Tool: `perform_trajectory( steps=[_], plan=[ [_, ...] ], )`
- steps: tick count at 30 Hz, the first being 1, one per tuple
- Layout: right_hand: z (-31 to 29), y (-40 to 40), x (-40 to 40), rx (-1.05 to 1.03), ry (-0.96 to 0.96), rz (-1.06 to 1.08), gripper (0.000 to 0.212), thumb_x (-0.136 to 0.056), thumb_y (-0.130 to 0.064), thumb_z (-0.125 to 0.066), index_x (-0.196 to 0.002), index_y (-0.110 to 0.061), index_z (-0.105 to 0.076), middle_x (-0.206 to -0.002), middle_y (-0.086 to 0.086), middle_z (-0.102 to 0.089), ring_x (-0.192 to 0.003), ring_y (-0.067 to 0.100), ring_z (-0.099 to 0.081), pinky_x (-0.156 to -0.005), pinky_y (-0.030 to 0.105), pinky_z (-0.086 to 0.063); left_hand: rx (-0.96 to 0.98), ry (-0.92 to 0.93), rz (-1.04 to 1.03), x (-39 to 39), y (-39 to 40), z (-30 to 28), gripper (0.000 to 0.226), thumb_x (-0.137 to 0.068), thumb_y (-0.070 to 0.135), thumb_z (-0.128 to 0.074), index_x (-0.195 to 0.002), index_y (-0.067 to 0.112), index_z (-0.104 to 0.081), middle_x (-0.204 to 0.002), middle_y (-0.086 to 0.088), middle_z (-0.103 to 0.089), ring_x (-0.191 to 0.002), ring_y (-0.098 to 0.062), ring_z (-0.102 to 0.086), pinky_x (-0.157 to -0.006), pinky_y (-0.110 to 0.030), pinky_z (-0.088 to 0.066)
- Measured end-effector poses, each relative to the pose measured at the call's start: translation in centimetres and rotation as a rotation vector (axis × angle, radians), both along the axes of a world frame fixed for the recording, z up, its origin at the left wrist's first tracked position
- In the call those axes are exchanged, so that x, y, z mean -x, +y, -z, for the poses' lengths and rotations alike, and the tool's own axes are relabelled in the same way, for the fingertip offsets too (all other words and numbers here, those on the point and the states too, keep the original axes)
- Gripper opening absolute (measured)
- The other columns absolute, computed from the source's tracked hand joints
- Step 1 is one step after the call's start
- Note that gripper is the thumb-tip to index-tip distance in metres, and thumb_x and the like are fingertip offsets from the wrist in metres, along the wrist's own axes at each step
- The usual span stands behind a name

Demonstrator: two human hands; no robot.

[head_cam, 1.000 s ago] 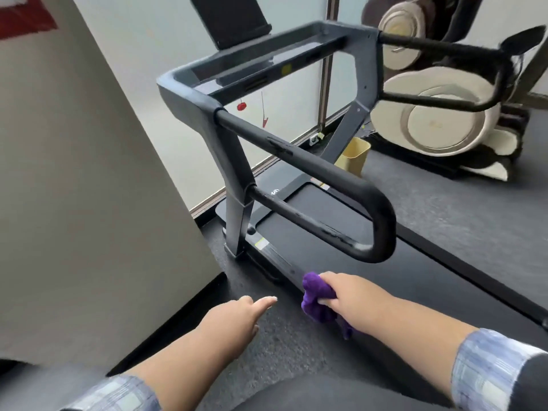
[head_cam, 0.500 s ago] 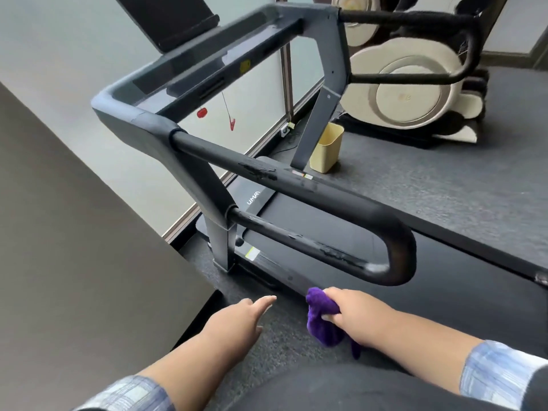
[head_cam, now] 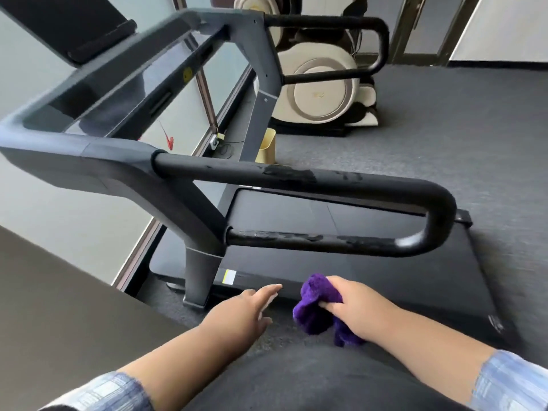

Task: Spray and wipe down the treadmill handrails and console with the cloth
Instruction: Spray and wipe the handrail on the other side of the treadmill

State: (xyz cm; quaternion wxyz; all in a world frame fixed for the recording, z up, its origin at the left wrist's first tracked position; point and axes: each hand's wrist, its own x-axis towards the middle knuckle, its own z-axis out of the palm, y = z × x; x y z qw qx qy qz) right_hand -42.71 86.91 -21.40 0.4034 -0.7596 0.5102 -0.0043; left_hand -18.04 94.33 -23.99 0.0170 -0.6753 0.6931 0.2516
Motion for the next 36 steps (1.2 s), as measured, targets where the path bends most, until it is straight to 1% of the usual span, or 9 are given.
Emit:
perform_trajectory(
  steps=[6,10,19,21,25,28,31,34,36],
  plan=[
    [-7.0,2.2,-1.5,0.098,-0.182,0.320,0.016,-0.095,-0.042,-0.061,-0.110,-0.048,-0.058,-0.076,-0.012,-0.072,-0.069,0.002,-0.068,-0.066,0.023,-0.053,0.109,0.111,0.030,-1.1,-1.7,-2.0,0.065,-0.093,0.048,-0.053,-0.143,0.056,-0.011,-0.134,0.009,-0.051,-0.115,-0.015,-0.057,-0.087,-0.030,-0.047],
    [-11.8,2.3,-0.8,0.282,-0.237,0.495,0.004,-0.093,-0.043,-0.063,-0.093,-0.045,-0.060,-0.083,-0.030,-0.068,-0.080,-0.018,-0.058,-0.066,0.001,-0.040,0.222,0.176,0.096,0.1,-3.1,-5.2,0.065,-0.093,0.047,-0.051,-0.142,0.060,-0.010,-0.136,0.015,-0.050,-0.115,-0.013,-0.057,-0.088,-0.032,-0.049],
    [-22.0,0.5,2.4,0.633,-0.335,0.832,0.024,-0.091,-0.050,-0.061,-0.082,-0.028,-0.062,-0.077,-0.020,-0.069,-0.069,-0.008,-0.060,-0.061,0.018,-0.043,0.426,0.331,0.201,3.4,-5.9,-12.4,0.067,-0.093,0.046,-0.056,-0.139,0.063,-0.010,-0.136,0.018,-0.050,-0.116,-0.012,-0.056,-0.087,-0.028,-0.046],
    [-23.8,-1.0,3.0,0.783,-0.309,0.875,0.027,-0.092,-0.050,-0.061,-0.081,-0.025,-0.057,-0.070,-0.012,-0.064,-0.063,-0.014,-0.055,-0.056,0.009,-0.038,0.434,0.348,0.206,4.1,-6.4,-12.9,0.068,-0.094,0.047,-0.055,-0.137,0.064,-0.006,-0.137,0.019,-0.048,-0.116,-0.012,-0.056,-0.089,-0.030,-0.047],
    [-25.5,-4.0,2.5,0.914,-0.321,0.688,0.011,-0.095,-0.038,-0.063,-0.104,-0.031,-0.059,-0.081,-0.027,-0.057,-0.071,-0.027,-0.050,-0.062,-0.002,-0.034,0.424,0.351,0.199,5.2,-6.9,-13.2,0.068,-0.093,0.049,-0.054,-0.133,0.066,-0.002,-0.134,0.021,-0.049,-0.112,-0.011,-0.057,-0.089,-0.029,-0.048],
    [-24.9,-5.6,2.3,0.832,-0.262,0.442,0.029,-0.095,-0.035,-0.065,-0.123,-0.034,-0.061,-0.091,-0.027,-0.061,-0.082,-0.024,-0.052,-0.072,0.000,-0.037,0.425,0.354,0.181,5.7,-7.0,-13.2,0.067,-0.093,0.050,-0.054,-0.134,0.066,-0.003,-0.131,0.022,-0.050,-0.108,-0.008,-0.058,-0.087,-0.029,-0.048],
    [-22.5,-6.3,1.9,0.731,0.003,0.107,0.041,-0.093,-0.027,-0.065,-0.132,-0.039,-0.057,-0.118,-0.016,-0.063,-0.105,-0.002,-0.057,-0.092,0.021,-0.045,0.431,0.352,0.164,6.2,-7.0,-12.8,0.068,-0.093,0.050,-0.055,-0.134,0.066,-0.003,-0.131,0.022,-0.050,-0.110,-0.008,-0.057,-0.089,-0.031,-0.048],
    [-18.2,-5.9,1.2,0.718,0.263,-0.071,0.066,-0.090,-0.016,-0.065,-0.148,-0.037,-0.041,-0.152,0.001,-0.043,-0.138,0.025,-0.039,-0.115,0.041,-0.034,0.422,0.350,0.179,6.9,-7.0,-12.3,0.070,-0.092,0.048,-0.056,-0.135,0.065,-0.003,-0.131,0.020,-0.052,-0.113,-0.009,-0.057,-0.091,-0.030,-0.047],
    [-17.7,-6.1,1.6,0.719,0.198,-0.057,0.068,-0.089,-0.013,-0.065,-0.148,-0.039,-0.041,-0.153,0.001,-0.043,-0.138,0.024,-0.040,-0.115,0.041,-0.034,0.412,0.340,0.181,7.3,-6.9,-12.0,0.071,-0.092,0.047,-0.057,-0.134,0.065,-0.003,-0.129,0.021,-0.053,-0.111,-0.008,-0.058,-0.091,-0.029,-0.047]
  ],
)
